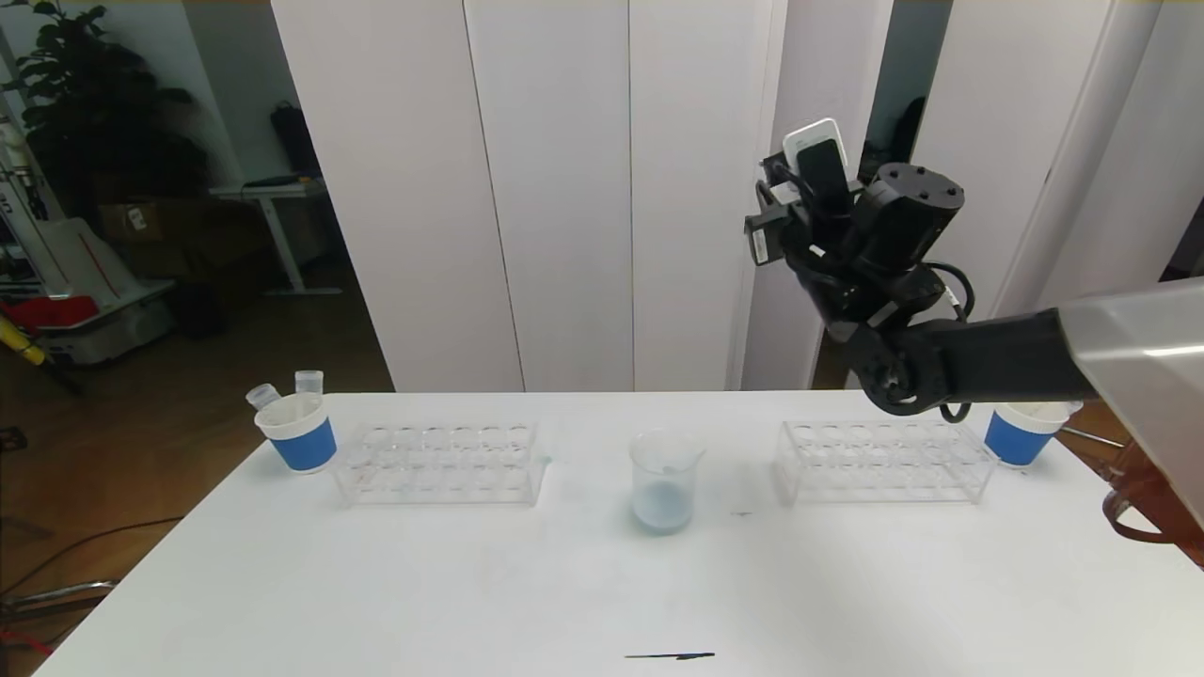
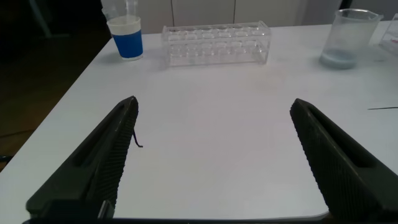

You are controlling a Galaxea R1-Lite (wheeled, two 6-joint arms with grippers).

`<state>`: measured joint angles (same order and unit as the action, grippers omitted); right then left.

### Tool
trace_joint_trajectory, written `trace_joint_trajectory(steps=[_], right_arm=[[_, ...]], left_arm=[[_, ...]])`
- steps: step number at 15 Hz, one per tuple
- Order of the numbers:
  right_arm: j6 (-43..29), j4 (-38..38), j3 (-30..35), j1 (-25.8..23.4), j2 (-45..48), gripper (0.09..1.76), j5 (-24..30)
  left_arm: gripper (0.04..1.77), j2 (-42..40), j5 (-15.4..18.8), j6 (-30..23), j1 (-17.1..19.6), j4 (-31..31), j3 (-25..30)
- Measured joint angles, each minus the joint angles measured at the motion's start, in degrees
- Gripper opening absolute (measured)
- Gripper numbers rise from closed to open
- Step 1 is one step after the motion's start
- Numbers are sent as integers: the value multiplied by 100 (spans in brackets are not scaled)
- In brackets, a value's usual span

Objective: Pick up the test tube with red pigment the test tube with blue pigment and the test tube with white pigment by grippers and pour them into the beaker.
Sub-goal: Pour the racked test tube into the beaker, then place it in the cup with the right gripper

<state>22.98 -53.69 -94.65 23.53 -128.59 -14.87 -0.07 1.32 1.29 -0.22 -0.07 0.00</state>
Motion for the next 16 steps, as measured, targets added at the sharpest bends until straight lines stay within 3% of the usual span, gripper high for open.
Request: trace_joint_trajectory(steps=[3,5,10,16], right_arm=[[-1863,791,645,-110,373,58,-191],[-2537,962,1067,-206,551,58,-229],[-2622,496,2133,-791,935,58,-244],[-2339,-44,2431,-2528,1320,58,-28]], left_arm=[[175,0,0,5,0,0,0],[175,0,0,2,0,0,0],[175,0,0,0,1,0,0],[175,0,-2,2,0,-2,0]])
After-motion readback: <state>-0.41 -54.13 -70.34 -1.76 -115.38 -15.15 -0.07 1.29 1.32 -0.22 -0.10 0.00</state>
